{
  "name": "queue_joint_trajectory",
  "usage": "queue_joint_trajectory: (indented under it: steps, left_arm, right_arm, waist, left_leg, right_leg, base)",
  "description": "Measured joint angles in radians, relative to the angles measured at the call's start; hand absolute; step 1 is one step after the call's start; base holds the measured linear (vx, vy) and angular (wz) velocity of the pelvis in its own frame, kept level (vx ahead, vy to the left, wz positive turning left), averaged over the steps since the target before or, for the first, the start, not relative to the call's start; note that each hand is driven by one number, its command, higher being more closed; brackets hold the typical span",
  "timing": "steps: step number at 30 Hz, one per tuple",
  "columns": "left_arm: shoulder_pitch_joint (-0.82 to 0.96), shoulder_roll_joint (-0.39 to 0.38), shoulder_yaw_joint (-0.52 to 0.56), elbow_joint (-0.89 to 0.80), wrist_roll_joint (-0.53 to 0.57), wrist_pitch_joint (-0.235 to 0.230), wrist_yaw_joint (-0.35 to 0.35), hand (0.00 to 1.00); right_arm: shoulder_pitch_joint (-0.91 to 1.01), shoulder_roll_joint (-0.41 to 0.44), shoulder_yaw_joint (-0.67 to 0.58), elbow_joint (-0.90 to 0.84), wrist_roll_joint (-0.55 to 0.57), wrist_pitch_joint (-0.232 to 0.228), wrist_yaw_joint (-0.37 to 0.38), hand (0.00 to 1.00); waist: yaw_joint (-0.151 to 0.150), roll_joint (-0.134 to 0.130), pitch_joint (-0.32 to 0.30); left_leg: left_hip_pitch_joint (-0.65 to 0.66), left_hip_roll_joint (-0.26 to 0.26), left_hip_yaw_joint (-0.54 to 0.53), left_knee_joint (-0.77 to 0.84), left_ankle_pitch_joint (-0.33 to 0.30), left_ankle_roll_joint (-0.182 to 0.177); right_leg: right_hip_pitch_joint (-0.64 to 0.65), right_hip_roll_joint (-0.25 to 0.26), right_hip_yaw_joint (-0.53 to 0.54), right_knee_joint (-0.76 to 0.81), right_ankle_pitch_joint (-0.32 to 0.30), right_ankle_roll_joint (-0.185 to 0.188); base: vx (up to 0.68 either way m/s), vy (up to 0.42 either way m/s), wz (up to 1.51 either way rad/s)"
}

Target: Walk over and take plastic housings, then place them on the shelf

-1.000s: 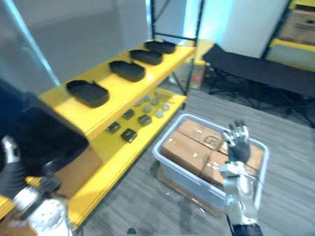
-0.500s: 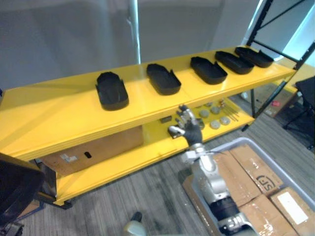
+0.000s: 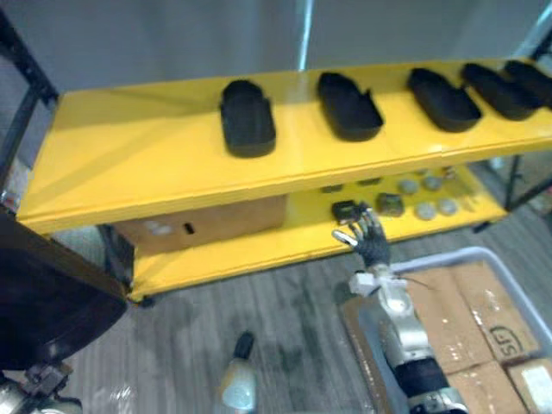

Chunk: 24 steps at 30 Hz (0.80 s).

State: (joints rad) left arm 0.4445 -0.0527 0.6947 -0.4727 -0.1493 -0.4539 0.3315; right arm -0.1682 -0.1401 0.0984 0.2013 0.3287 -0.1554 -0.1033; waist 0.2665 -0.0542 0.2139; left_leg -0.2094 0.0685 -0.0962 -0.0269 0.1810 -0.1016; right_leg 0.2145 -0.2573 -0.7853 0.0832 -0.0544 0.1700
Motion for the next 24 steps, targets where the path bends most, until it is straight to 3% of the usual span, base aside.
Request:
queue_joint_trajectory:
  steps: [5,9,13,15,17,19,24]
  left_arm:
    - [-0.004,0.007,-0.002,-0.007,0.000,0.000,-0.006,1.00]
    - [-0.019,0.038,-0.007,-0.008,0.000,0.000,-0.006,1.00]
    - [-0.026,0.051,-0.010,-0.010,0.001,-0.002,-0.007,1.00]
    - [-0.047,0.076,-0.019,-0.020,0.000,-0.002,-0.018,1.00]
    - [-0.074,0.136,-0.058,-0.026,0.000,-0.010,-0.052,1.00]
    - [-0.077,0.166,-0.074,-0.030,-0.003,-0.032,-0.064,1.00]
    - [-0.102,0.170,-0.094,-0.035,-0.007,-0.032,-0.058,1.00]
  right_arm:
    - [-0.004,0.008,-0.006,-0.008,-0.028,-0.073,0.031,0.00]
    - [-0.016,0.006,-0.028,-0.034,-0.028,-0.113,0.061,0.00]
    - [-0.011,-0.003,-0.030,-0.035,-0.028,-0.117,0.082,0.00]
    - [0.024,-0.003,-0.058,-0.068,-0.028,-0.130,0.083,0.00]
    - [0.077,-0.006,-0.113,-0.113,-0.029,-0.135,0.081,0.00]
    - [0.078,-0.013,-0.141,-0.116,-0.031,-0.139,0.078,0.00]
    - [0.012,-0.023,-0.138,-0.118,-0.091,-0.161,0.079,0.00]
  waist:
    - [-0.008,-0.030,0.026]
    - [-0.010,-0.034,0.056]
    - [-0.014,-0.022,0.066]
    - [-0.047,-0.018,0.068]
    - [-0.076,-0.013,0.072]
    - [-0.073,-0.011,0.075]
    - [-0.061,-0.001,0.089]
  left_leg:
    - [0.025,-0.003,0.032,0.011,-0.009,0.005]
    - [0.007,0.001,0.051,0.031,-0.024,0.007]
    - [-0.007,0.014,0.042,0.034,-0.014,0.002]
    - [-0.037,0.002,-0.023,0.034,0.003,-0.002]
    - [-0.047,-0.018,-0.099,0.001,0.031,0.003]
    - [-0.048,-0.018,-0.115,-0.019,0.037,0.002]
    - [-0.052,-0.017,-0.103,-0.036,0.071,-0.004]
  right_leg:
    - [-0.023,-0.039,0.077,0.076,-0.008,-0.014]
    - [-0.050,-0.041,0.110,0.080,-0.051,-0.028]
    - [-0.071,-0.026,0.137,0.096,-0.082,-0.002]
    - [-0.081,-0.004,0.185,0.140,-0.129,-0.033]
    - [-0.091,0.013,0.299,0.192,-0.142,-0.045]
    - [-0.094,0.021,0.324,0.210,-0.155,-0.056]
    - [-0.095,0.023,0.336,0.185,-0.185,-0.025]
  base:
    - [-0.01,0.025,-0.14]
    - [-0.07,-0.016,-0.18]
    - [-0.10,-0.047,0.02]
    - [-0.05,-0.054,0.81]
    - [-0.02,-0.013,1.28]
    - [-0.02,-0.017,0.63]
    - [-0.03,-0.036,0.01]
